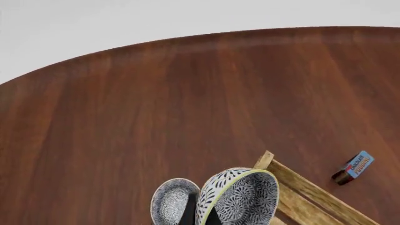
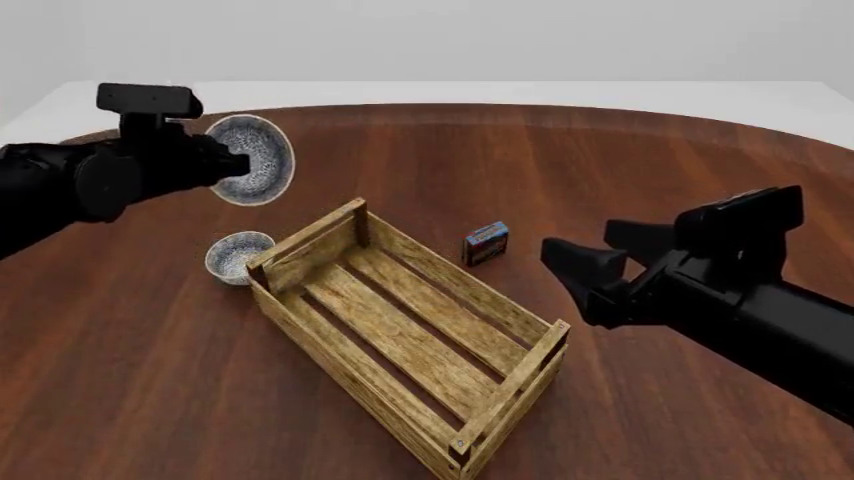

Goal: Stack the right bowl on the left bowl and place them in the tray.

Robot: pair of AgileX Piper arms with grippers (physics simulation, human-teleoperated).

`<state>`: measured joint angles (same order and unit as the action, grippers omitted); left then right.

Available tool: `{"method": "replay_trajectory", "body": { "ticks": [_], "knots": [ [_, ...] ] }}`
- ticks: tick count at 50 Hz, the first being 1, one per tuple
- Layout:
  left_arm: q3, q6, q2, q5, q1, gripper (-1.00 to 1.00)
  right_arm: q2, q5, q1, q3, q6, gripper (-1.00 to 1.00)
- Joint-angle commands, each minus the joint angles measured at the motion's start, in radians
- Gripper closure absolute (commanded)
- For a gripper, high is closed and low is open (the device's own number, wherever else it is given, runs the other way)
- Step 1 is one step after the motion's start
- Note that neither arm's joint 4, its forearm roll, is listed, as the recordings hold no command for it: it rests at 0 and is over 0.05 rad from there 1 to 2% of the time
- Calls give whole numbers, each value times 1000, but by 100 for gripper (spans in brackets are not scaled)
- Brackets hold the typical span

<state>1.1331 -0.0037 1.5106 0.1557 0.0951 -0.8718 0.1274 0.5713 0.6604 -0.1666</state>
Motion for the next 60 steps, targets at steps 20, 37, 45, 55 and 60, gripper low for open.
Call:
{"method": "replay_trajectory", "body": {
  "ticks": [20,37,45,55,60],
  "knots": [
    [17,-49,165,-50,-63,100,-2,-2,-1,-2,0,-100],
    [8,-56,213,-81,-92,100,1,0,0,-3,0,-100],
    [0,-63,242,-102,-101,100,2,0,-2,-5,0,-100],
    [-10,-65,271,-126,-110,100,0,-1,-2,-5,1,-100],
    [-13,-69,286,-135,-114,100,-2,-3,-3,-5,1,-100]
  ]
}}
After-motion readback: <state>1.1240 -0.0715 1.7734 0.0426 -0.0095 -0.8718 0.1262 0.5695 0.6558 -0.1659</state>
